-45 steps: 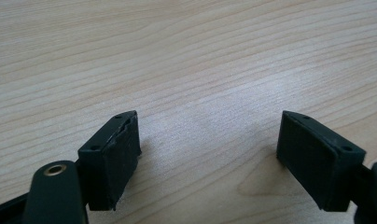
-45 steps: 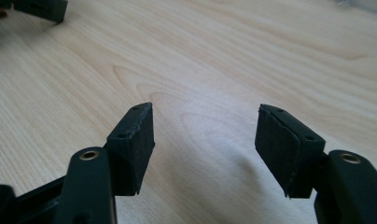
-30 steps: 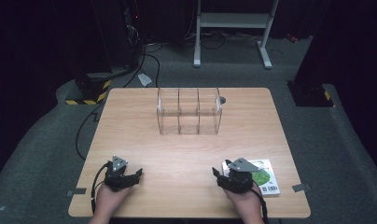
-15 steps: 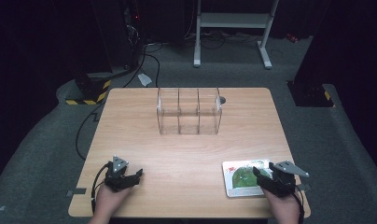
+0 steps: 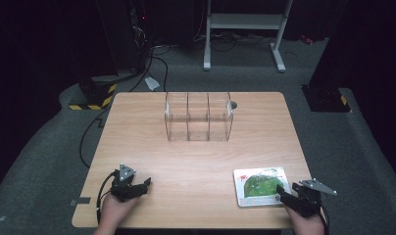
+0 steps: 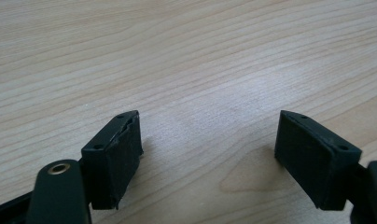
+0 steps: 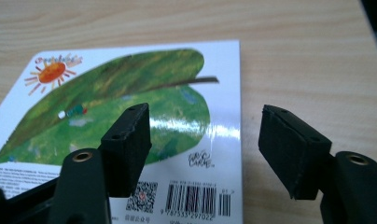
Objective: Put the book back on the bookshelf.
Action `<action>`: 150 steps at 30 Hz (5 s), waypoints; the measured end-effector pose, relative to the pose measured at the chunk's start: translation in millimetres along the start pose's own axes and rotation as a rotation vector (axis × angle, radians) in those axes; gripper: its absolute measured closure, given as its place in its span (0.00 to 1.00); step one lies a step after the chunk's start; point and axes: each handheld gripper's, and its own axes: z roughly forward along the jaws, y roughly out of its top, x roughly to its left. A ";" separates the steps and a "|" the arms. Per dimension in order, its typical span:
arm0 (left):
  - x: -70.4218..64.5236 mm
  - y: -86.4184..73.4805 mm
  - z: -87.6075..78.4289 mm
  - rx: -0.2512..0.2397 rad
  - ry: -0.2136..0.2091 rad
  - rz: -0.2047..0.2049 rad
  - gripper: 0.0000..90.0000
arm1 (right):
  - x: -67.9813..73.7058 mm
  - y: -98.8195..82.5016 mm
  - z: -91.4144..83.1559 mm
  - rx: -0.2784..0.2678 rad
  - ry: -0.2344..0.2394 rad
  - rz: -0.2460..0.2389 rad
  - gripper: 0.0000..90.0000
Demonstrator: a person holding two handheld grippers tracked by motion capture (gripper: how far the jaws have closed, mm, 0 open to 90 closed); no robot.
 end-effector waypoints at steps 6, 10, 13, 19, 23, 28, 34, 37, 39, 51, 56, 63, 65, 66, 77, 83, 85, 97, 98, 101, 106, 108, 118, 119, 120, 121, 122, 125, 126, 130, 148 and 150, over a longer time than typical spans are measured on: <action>-2.6 0.1 -0.1 0.001 -0.016 0.010 0.25 | 6.5 -1.0 4.8 0.019 0.000 -0.019 0.41; -2.9 0.0 -0.2 0.002 -0.017 0.012 0.25 | 13.7 -0.9 6.6 0.029 0.026 -0.018 0.41; -3.3 -0.3 -0.3 -0.001 -0.016 0.012 0.26 | 26.5 -0.5 9.4 0.039 0.049 -0.034 0.41; -8.3 1.3 0.1 0.006 -0.029 0.025 0.26 | 49.7 1.5 16.3 0.054 0.073 -0.055 0.41; -10.7 0.9 -0.5 0.008 -0.038 0.027 0.26 | 61.9 3.1 22.1 0.056 0.097 -0.067 0.41; -14.7 0.6 -1.0 0.008 -0.050 0.038 0.26 | 89.6 5.2 32.1 0.059 0.127 -0.109 0.40; -25.1 0.0 -2.3 0.007 -0.082 0.070 0.27 | 118.8 8.8 43.0 0.057 0.146 -0.160 0.40; -31.1 0.4 -2.2 0.009 -0.079 0.065 0.27 | 131.6 9.8 47.6 0.052 0.153 -0.177 0.40; -35.7 0.7 -2.2 0.011 -0.084 0.068 0.27 | 138.7 10.8 50.6 0.047 0.158 -0.194 0.40; -86.5 2.0 -3.7 0.011 -0.151 0.159 0.28 | 157.7 15.9 61.4 0.038 0.173 -0.229 0.40; -98.6 2.3 -2.7 -0.001 -0.160 0.184 0.28 | 158.8 16.1 62.1 0.038 0.177 -0.233 0.40; -93.3 5.3 0.7 -0.007 -0.119 0.164 0.29 | 167.9 18.7 66.9 0.033 0.172 -0.242 0.41; -90.5 6.1 2.0 -0.008 -0.112 0.155 0.29 | 169.6 19.2 67.7 0.035 0.172 -0.238 0.41; -83.5 8.5 5.4 -0.009 -0.092 0.131 0.29 | 174.5 20.9 69.3 0.040 0.173 -0.255 0.41; -66.7 10.8 -5.5 -0.061 -0.070 0.065 0.46 | 179.2 11.8 59.4 0.000 0.203 -0.300 0.45; -94.5 6.9 -15.5 -0.062 -0.173 0.064 0.41 | 173.7 -2.0 43.8 0.013 0.209 -0.305 0.43; -101.7 5.3 -14.2 -0.043 -0.208 0.050 0.40 | 173.1 -3.1 39.6 0.016 0.221 -0.300 0.43; -106.9 6.9 -1.5 -0.027 -0.234 0.003 0.41 | 177.6 -3.7 51.6 0.034 0.264 -0.245 0.41; -105.5 8.0 0.1 -0.028 -0.230 0.005 0.41 | 178.1 -3.0 52.6 0.035 0.262 -0.235 0.41; -103.1 11.3 3.9 -0.032 -0.226 -0.008 0.42 | 179.8 -1.1 55.7 0.030 0.257 -0.225 0.41; -88.6 24.5 18.7 -0.033 -0.220 -0.029 0.45 | 183.2 15.9 74.7 0.033 0.249 -0.208 0.41; -85.4 26.9 21.3 -0.034 -0.211 -0.031 0.45 | 187.0 23.0 82.3 0.036 0.238 -0.204 0.41; -76.7 22.4 18.0 -0.083 -0.163 -0.020 0.53 | 194.7 41.4 96.9 0.073 0.247 -0.259 0.41; -77.5 19.9 14.8 -0.080 -0.165 -0.014 0.53 | 192.8 40.1 94.9 0.082 0.259 -0.256 0.41; -78.9 17.7 12.1 -0.073 -0.174 -0.010 0.48 | 189.3 34.7 87.7 0.090 0.271 -0.264 0.40; -81.8 14.6 7.7 -0.061 -0.180 -0.007 0.46 | 187.8 30.6 83.1 0.084 0.273 -0.273 0.40; -81.8 14.6 7.7 -0.061 -0.180 -0.007 0.45 | 186.2 25.9 78.0 0.082 0.277 -0.281 0.40; -85.1 12.4 7.0 -0.056 -0.192 -0.021 0.40 | 180.8 9.8 64.5 0.047 0.292 -0.280 0.40; -85.2 12.5 7.9 -0.055 -0.190 -0.020 0.39 | 179.2 4.5 63.5 0.052 0.293 -0.281 0.39; -88.1 14.4 11.2 -0.055 -0.195 -0.041 0.37 | 188.1 0.3 62.7 0.066 0.290 -0.355 0.39; -85.3 17.6 13.7 -0.067 -0.188 -0.079 0.37 | 191.0 8.4 70.4 0.063 0.319 -0.246 0.33; -84.6 18.0 13.3 -0.073 -0.189 -0.080 0.37 | 191.6 7.8 70.2 0.061 0.320 -0.248 0.33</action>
